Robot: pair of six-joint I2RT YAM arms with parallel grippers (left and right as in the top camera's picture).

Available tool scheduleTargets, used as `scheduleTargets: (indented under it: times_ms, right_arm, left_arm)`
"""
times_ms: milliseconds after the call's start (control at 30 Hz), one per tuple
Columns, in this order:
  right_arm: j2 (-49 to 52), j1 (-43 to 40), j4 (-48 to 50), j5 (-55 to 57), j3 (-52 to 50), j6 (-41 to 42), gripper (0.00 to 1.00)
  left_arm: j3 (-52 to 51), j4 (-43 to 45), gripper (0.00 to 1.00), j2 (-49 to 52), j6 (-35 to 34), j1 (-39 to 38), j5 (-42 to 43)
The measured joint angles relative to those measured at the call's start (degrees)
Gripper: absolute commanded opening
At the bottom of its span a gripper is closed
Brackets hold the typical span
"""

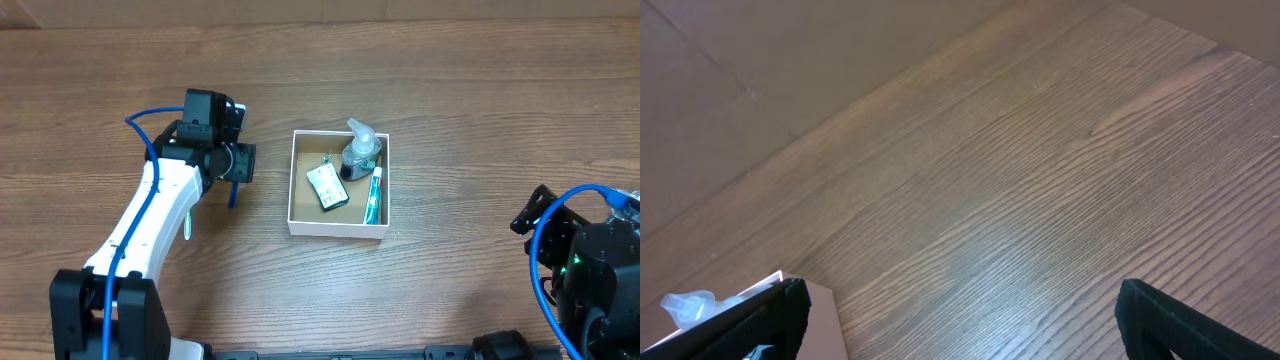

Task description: Pack container

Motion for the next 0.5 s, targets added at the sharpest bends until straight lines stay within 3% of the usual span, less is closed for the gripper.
scheduleTargets:
  times_ms: [333, 433, 500]
  right_arm:
    - [0.0, 0.0, 0.0, 0.0, 0.0, 0.0, 1.0]
    - [0.0, 0.0, 0.0, 0.0, 0.0, 0.0, 1.0]
    - [0.0, 0.0, 0.0, 0.0, 0.0, 0.0, 1.0]
  left_arm:
    - [-2.8, 5.0, 0.5, 11.7, -0.9, 0.0, 0.0]
    - [-2.8, 5.8, 0.23, 13.0, -1.2, 0.0, 0.0]
    - [-2.8, 5.8, 0.14, 13.3, -1.9, 0.0, -0.1]
